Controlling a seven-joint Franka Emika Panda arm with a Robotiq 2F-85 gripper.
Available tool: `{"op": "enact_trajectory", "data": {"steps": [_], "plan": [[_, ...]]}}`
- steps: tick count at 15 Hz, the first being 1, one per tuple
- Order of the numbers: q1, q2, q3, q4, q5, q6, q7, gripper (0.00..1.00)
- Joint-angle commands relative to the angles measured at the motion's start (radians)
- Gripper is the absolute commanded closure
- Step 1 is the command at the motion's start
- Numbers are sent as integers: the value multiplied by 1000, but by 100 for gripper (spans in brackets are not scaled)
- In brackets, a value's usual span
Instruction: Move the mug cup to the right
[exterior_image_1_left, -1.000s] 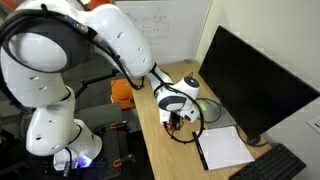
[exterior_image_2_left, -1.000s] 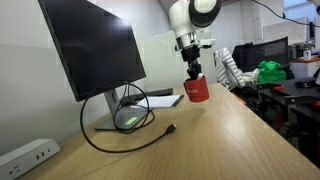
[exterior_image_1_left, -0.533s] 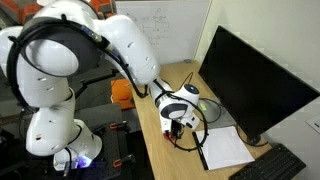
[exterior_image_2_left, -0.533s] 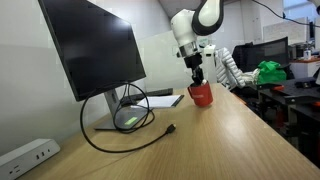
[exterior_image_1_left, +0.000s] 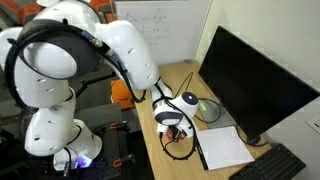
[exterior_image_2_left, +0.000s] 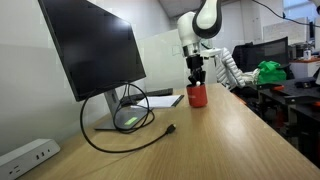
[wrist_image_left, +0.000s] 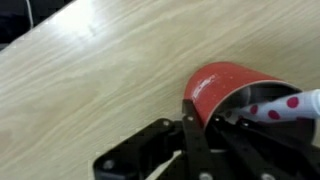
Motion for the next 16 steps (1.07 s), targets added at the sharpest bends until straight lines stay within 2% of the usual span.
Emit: {"op": "enact_trajectory", "data": {"steps": [1,6,9,12,16], "plan": [[23,-42,-35,-59,34,81,105,98],[55,-58,-91,-81,-10,3,212,98],[35,-87,-69,-98,73,-38,231,98],[33,-120,-72,-113,109,-63,285,98],[38,-137,-85,-125,103,-38,452,98]]}}
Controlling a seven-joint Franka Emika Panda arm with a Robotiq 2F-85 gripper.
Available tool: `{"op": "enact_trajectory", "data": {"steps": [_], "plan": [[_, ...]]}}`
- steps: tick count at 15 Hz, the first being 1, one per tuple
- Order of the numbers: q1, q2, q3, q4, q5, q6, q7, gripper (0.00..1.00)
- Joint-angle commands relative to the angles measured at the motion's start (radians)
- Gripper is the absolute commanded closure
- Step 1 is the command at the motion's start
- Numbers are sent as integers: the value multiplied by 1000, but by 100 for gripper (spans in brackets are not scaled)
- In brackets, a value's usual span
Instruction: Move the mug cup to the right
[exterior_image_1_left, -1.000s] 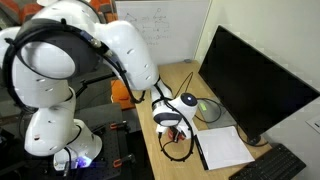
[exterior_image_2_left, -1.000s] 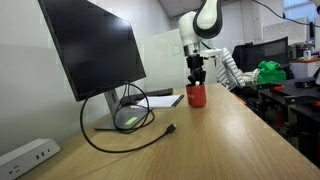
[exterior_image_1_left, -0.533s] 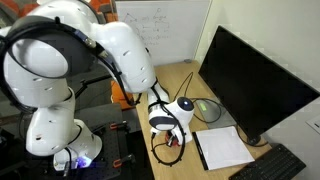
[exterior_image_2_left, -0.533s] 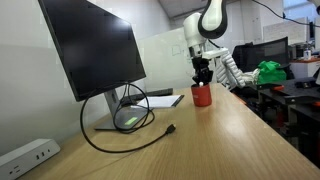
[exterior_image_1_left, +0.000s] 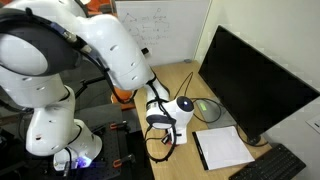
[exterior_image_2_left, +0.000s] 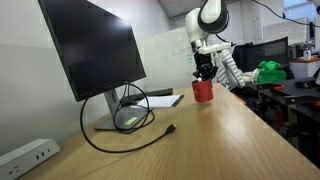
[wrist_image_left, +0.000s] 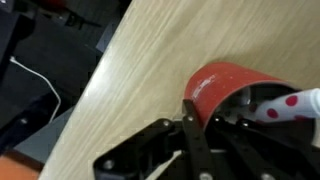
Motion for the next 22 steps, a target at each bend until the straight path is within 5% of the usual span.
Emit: {"op": "enact_trajectory", "data": {"steps": [1,19,21,22], "plan": [[3,-37,-8,-18,2,-24,121,98],[5,26,14,-17,23,-4,123,98],[5,25,16,-22,30,21,116,93],[6,26,17,-24,34,34,114,81]]}}
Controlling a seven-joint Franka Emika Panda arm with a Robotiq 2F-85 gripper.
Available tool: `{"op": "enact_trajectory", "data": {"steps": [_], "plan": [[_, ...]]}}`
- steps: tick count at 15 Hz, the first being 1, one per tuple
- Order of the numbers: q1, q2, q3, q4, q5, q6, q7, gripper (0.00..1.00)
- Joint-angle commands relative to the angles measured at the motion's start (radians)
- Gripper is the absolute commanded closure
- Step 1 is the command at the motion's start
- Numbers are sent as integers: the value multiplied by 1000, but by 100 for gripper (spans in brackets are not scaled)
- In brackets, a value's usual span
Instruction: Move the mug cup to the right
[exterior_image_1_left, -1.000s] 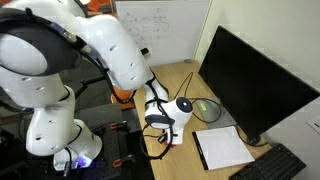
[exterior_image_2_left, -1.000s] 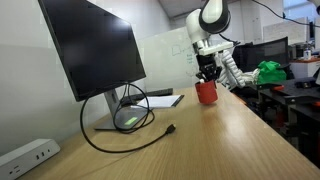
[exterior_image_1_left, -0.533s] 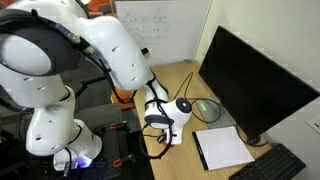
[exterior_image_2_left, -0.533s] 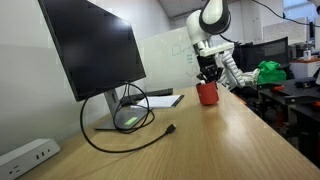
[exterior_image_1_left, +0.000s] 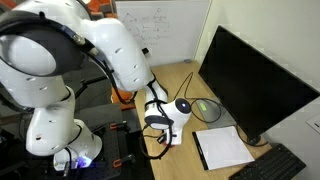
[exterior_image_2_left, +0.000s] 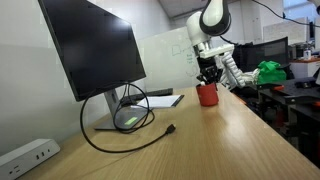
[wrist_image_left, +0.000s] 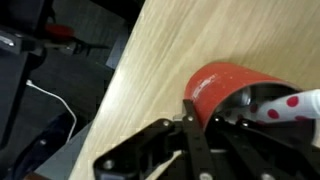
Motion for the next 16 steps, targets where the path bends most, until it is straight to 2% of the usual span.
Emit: {"op": "enact_trajectory", "data": {"steps": [1,2,5,10,14,16], "plan": [[7,1,2,-9,9,57,22,68],[10,3,0,-9,3,63,26,63],[1,-14,12,-11,28,31,-11,39],[6,-76,-4,-37,-65,37,-82,2],[-14,-143,-1,-34,-195,-57,-186,0],[-31,-189,14,-54,-201,-62,-262,0]]}}
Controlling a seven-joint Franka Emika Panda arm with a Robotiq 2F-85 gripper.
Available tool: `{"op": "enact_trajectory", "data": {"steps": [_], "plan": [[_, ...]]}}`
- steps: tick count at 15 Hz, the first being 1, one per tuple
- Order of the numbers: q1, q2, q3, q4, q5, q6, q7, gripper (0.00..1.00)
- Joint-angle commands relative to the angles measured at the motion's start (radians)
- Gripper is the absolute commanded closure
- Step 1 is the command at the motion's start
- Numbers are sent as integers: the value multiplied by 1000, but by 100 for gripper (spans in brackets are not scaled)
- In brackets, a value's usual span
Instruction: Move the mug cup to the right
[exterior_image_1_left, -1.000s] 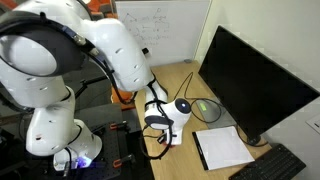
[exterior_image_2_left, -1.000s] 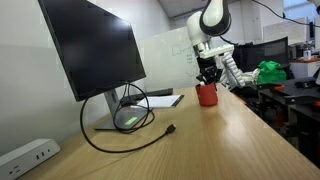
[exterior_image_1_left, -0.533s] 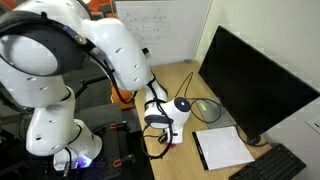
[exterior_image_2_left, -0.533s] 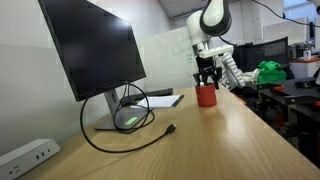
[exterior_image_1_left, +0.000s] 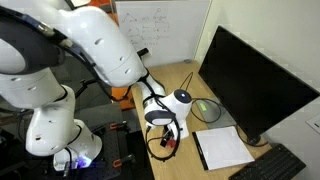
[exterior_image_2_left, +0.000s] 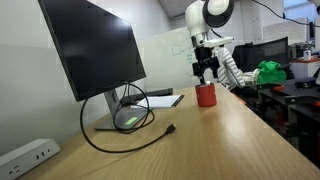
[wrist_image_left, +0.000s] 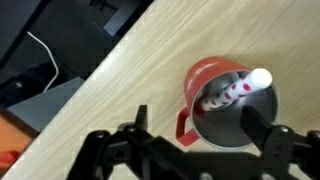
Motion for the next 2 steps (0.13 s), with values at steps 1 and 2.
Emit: {"op": "enact_trajectory", "data": {"steps": [1,2], "plan": [[-32,-99,22,-53,-23,-19,-152,0],[-37,-117,28,-69,-30,11,-208,0]]}}
